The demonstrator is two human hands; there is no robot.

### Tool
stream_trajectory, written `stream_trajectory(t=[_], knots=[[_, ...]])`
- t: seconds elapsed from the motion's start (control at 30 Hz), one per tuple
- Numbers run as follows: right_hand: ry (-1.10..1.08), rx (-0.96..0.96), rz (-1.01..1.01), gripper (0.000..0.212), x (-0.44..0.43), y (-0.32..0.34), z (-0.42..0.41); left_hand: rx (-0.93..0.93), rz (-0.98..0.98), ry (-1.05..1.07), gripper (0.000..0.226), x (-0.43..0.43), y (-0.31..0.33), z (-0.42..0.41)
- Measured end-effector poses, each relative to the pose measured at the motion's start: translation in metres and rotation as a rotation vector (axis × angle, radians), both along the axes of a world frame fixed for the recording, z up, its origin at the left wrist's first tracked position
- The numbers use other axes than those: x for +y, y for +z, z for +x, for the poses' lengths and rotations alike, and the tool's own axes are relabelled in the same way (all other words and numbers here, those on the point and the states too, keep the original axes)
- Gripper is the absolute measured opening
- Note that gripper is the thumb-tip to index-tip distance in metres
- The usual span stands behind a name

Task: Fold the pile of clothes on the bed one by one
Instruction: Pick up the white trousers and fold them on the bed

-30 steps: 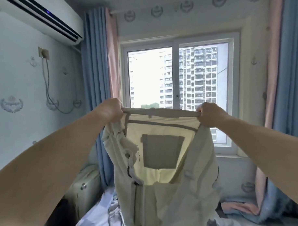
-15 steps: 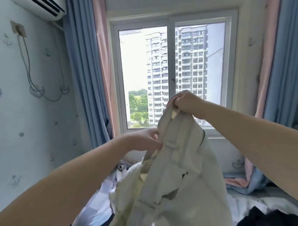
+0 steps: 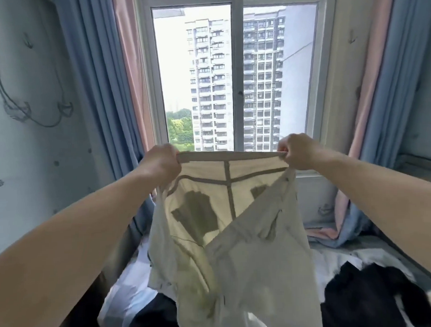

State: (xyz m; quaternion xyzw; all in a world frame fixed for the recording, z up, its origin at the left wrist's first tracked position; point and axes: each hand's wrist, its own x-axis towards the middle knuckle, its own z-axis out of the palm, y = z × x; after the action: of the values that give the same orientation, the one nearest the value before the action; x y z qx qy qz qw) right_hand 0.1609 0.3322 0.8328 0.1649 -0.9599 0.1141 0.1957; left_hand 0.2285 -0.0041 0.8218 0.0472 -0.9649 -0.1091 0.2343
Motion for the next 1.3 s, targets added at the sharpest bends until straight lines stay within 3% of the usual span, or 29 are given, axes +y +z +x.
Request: stream_trajectory(t=[0.1, 0.27, 0.57, 0.67, 0.83, 0.97, 1.13, 1.2, 1.3], knots=[[-0.149, -0.022, 0.022, 0.017, 0.021, -0.025, -0.004, -0.059, 0.042, 0.119, 0.018, -0.03, 0.003, -0.005], [-0.153, -0.022, -0.095, 0.028, 0.032, -0.047, -0.005, -0.143, 0.073, 0.223, 0.015, -0.071, -0.03, -0.003], [-0.261, 0.022, -0.168, 0.013, 0.043, -0.099, 0.004, -0.301, 0.147, 0.353, 0.017, -0.106, -0.103, 0.011], [-0.314, -0.112, -0.213, 0.019, 0.043, -0.108, 0.011, -0.412, 0.466, 0.313, 0.016, -0.11, -0.117, 0.013], [-0.292, -0.467, -0.806, 0.036, 0.024, -0.107, 0.02, -0.493, 1.094, 0.184, 0.029, -0.107, -0.123, 0.024], [-0.257, -0.577, -1.1, 0.024, 0.024, -0.094, 0.022, -0.376, 1.421, 0.009, 0.032, -0.097, -0.104, 0.03], [0.033, -0.526, -1.106, 0.033, 0.028, -0.058, 0.025, -0.137, 1.567, -0.242, 0.028, -0.101, -0.065, 0.027], [0.125, -0.483, -1.026, 0.052, 0.024, -0.034, 0.023, -0.039, 1.481, -0.323, 0.031, -0.1, -0.043, 0.025], [0.116, -0.207, -0.986, 0.036, 0.013, 0.013, 0.015, 0.238, 1.102, -0.279, 0.04, -0.094, -0.003, 0.017]])
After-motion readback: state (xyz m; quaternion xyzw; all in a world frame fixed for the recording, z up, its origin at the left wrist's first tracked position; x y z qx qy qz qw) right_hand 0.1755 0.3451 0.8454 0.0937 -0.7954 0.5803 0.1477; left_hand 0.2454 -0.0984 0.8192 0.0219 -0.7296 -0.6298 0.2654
